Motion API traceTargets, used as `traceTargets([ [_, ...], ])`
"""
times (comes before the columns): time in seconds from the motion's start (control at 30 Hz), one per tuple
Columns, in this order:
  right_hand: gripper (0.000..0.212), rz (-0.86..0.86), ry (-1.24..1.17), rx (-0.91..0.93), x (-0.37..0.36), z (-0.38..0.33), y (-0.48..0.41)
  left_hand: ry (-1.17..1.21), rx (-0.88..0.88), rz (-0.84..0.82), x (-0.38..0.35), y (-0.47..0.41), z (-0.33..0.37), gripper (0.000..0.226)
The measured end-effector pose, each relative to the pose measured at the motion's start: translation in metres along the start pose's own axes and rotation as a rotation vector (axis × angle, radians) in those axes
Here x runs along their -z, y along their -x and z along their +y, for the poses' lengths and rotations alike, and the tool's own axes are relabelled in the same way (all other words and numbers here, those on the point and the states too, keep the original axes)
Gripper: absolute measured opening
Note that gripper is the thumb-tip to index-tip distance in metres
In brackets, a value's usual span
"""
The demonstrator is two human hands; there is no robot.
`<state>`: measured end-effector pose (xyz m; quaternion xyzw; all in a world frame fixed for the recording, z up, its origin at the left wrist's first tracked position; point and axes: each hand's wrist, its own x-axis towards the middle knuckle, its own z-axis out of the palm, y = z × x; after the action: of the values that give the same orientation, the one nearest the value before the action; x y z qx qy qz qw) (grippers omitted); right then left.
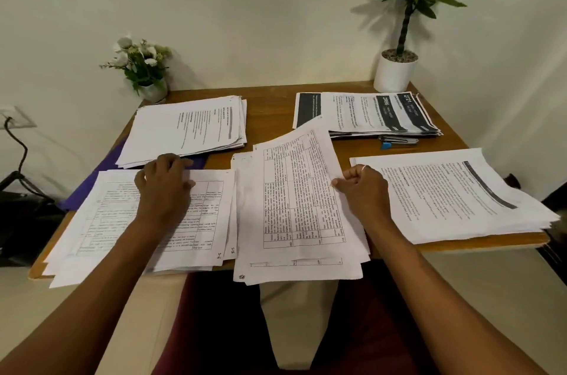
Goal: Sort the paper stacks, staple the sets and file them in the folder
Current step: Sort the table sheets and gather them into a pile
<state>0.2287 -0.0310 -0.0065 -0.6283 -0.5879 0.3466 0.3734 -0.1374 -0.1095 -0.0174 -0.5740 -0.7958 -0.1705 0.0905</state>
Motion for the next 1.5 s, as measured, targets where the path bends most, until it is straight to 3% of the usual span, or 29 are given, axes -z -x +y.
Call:
traceTargets([
  [0.2, 0.013, 0.045, -0.066, -0.026, 0.005, 0.001, -0.002, 0.158, 0.028, 0.019, 0.007, 0.005, 0.030, 0.028],
  [0.37, 0.012, 0.023, -0.188, -0.085, 0.013, 0.006, -0.009, 0.556, 0.024, 0.019, 0.016, 0.019, 0.077, 0.017],
  [0.57, 0.009, 0.006, -0.267, -0.089, 0.018, 0.004, -0.005, 0.748, 0.149, -0.183, 0.008, 0.033, 0.109, 0.036],
  [0.83, 0.014, -0.048, -0.373, -0.078, 0.018, -0.001, -0.001, 0.936, 0.142, -0.199, 0.018, 0.034, 0.109, 0.065],
  [0.97, 0.015, -0.122, -0.409, -0.057, 0.017, -0.004, 0.005, 1.115, 0.210, -0.212, 0.038, 0.028, 0.122, 0.025],
  [1.03, 0.018, -0.257, -0.499, -0.058, 0.016, -0.008, 0.011, 1.172, 0.297, -0.213, 0.047, 0.023, 0.122, 0.023],
  [1.13, 0.040, -0.341, -0.585, -0.053, 0.013, -0.015, 0.017, 1.167, 0.462, -0.170, 0.070, 0.006, 0.111, 0.023],
  [1.23, 0.044, -0.204, -0.203, 0.011, 0.002, -0.010, 0.012, 1.101, 0.518, -0.174, 0.093, -0.018, 0.078, 0.018],
  [1.33, 0.024, -0.112, 0.095, 0.046, -0.008, 0.003, 0.007, 0.787, 0.437, -0.163, 0.102, -0.031, 0.040, 0.021],
  [1.4, 0.038, -0.094, 0.165, 0.043, -0.014, 0.005, 0.010, 0.508, 0.333, -0.158, 0.099, -0.031, 0.018, 0.026],
  [1.5, 0.060, -0.053, 0.202, 0.053, -0.019, 0.000, 0.014, 0.320, 0.225, -0.214, 0.081, -0.030, -0.010, 0.023],
])
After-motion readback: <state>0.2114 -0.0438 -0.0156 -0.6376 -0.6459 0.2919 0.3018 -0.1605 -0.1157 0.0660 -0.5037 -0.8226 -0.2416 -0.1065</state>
